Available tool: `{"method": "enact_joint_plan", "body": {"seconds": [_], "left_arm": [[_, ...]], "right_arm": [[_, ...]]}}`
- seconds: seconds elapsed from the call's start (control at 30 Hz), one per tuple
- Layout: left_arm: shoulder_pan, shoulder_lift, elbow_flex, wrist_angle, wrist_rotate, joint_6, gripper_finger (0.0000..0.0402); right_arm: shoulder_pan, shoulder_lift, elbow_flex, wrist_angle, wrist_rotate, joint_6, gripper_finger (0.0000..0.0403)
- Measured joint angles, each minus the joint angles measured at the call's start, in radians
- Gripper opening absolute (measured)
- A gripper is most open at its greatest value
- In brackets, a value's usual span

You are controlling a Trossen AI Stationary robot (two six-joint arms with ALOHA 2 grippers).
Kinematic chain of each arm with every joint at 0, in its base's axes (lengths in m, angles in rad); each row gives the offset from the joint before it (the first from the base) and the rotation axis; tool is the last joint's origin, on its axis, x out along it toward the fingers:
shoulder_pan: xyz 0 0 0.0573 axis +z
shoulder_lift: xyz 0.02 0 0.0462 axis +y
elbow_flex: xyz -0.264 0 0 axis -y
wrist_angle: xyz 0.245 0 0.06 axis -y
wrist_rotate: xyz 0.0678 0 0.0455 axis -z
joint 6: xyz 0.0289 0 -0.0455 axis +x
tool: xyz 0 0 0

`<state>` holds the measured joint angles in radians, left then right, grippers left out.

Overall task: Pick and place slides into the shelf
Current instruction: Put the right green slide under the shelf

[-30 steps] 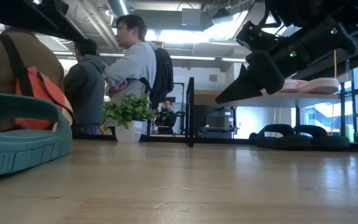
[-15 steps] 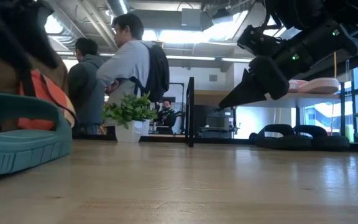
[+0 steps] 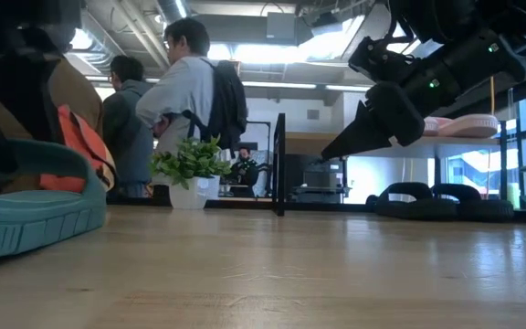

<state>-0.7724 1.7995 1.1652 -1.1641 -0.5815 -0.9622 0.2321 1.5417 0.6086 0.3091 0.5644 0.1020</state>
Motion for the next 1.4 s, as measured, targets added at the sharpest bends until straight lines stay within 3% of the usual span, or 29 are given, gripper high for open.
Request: {"method": "enact_joint_plan", "body": {"seconds": [0.33, 1.03, 1.4], "left_arm": [[0.046, 0.028, 0.000, -0.025, 0.058, 0.003, 0.0221], [0.049, 0.028, 0.000, -0.042, 0.070, 0.030, 0.0015], [0.051, 0.028, 0.062, -0.155, -0.013, 0.030, 0.0005]], "right_arm": [[0.000, 0.000, 0.000, 0.000, 0.000, 0.000, 0.0138], [0.000, 0.000, 0.000, 0.000, 0.001, 0.001, 0.0138], [0.000, -0.002, 0.000, -0.001, 0.001, 0.037, 0.0138]]}}
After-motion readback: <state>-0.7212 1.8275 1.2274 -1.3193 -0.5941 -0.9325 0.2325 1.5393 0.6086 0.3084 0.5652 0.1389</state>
